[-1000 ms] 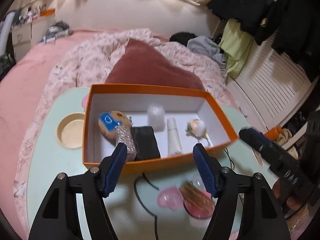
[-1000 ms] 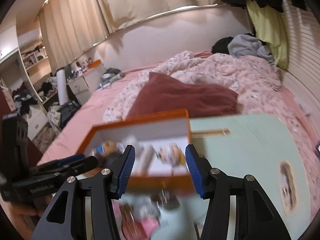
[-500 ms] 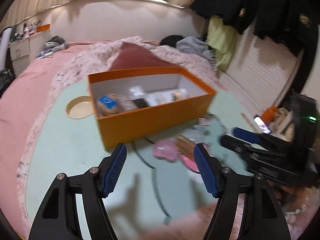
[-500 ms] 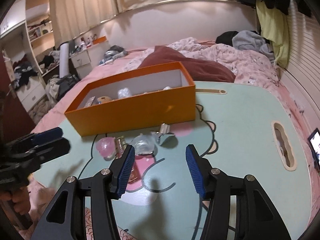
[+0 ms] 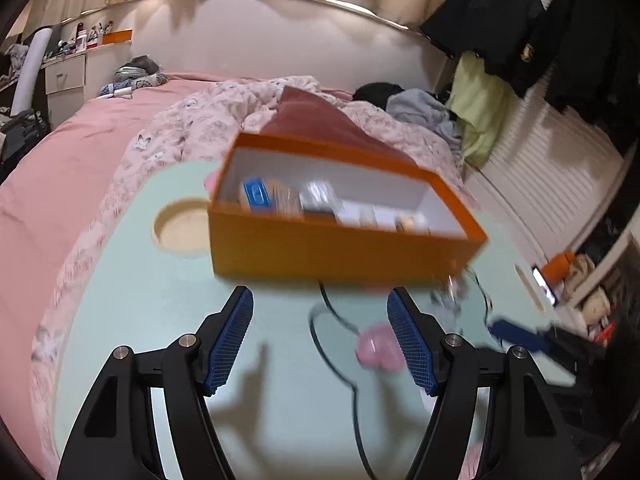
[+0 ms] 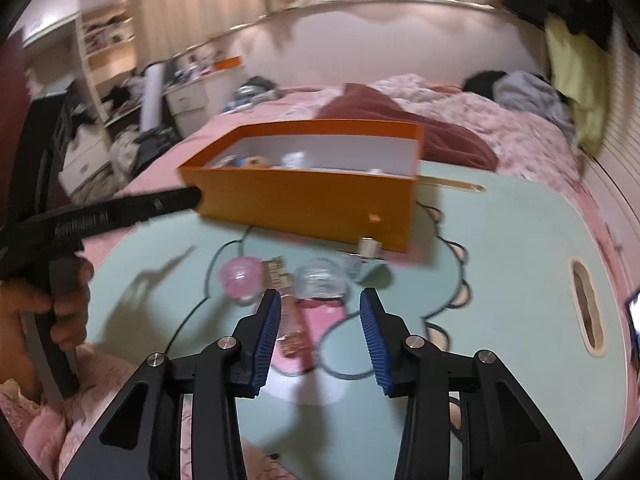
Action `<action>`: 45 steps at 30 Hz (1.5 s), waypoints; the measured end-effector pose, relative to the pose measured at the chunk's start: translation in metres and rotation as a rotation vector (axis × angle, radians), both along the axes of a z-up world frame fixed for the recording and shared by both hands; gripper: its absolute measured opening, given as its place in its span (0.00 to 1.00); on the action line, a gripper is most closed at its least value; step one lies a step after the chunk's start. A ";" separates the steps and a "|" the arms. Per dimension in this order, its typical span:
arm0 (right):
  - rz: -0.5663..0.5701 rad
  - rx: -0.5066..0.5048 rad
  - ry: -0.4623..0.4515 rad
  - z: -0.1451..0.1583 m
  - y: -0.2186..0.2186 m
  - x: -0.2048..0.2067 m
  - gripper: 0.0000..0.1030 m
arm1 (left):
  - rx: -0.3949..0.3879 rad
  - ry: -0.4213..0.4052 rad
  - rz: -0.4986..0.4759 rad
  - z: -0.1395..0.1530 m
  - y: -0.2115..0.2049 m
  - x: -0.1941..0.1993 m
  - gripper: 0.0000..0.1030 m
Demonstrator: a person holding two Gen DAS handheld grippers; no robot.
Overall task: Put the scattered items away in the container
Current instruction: 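Grasp the gold-capped clear tube with the right gripper while the left grasps the pink heart case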
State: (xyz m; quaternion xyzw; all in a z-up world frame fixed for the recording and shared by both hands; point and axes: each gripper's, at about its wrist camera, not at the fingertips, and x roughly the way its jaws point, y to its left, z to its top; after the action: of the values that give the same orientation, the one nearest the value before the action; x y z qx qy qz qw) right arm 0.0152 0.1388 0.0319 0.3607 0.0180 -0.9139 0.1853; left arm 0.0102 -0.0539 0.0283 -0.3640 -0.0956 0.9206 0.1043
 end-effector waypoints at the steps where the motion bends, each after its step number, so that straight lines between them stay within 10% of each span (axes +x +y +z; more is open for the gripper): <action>1: 0.027 0.016 -0.002 -0.001 -0.007 -0.001 0.38 | -0.010 0.000 -0.001 -0.003 0.003 0.005 0.68; 20: 0.126 0.099 -0.108 -0.027 -0.037 -0.028 0.16 | -0.052 0.037 0.056 -0.008 0.003 0.023 0.68; 34: -0.006 -0.068 0.035 -0.003 0.007 0.000 0.16 | -0.230 0.009 -0.192 -0.013 0.065 0.000 0.68; 38: -0.006 -0.071 0.032 -0.002 0.007 -0.001 0.16 | -0.259 -0.036 -0.201 -0.020 0.070 -0.008 0.39; 45: -0.010 -0.077 0.030 -0.003 0.009 0.000 0.16 | -0.231 0.019 -0.190 -0.013 0.064 0.003 0.39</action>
State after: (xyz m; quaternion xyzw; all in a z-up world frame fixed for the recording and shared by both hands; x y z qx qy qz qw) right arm 0.0153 0.1475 0.0294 0.3397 -0.0163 -0.9201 0.1941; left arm 0.0134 0.0102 0.0149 -0.3724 0.0466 0.9148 0.1491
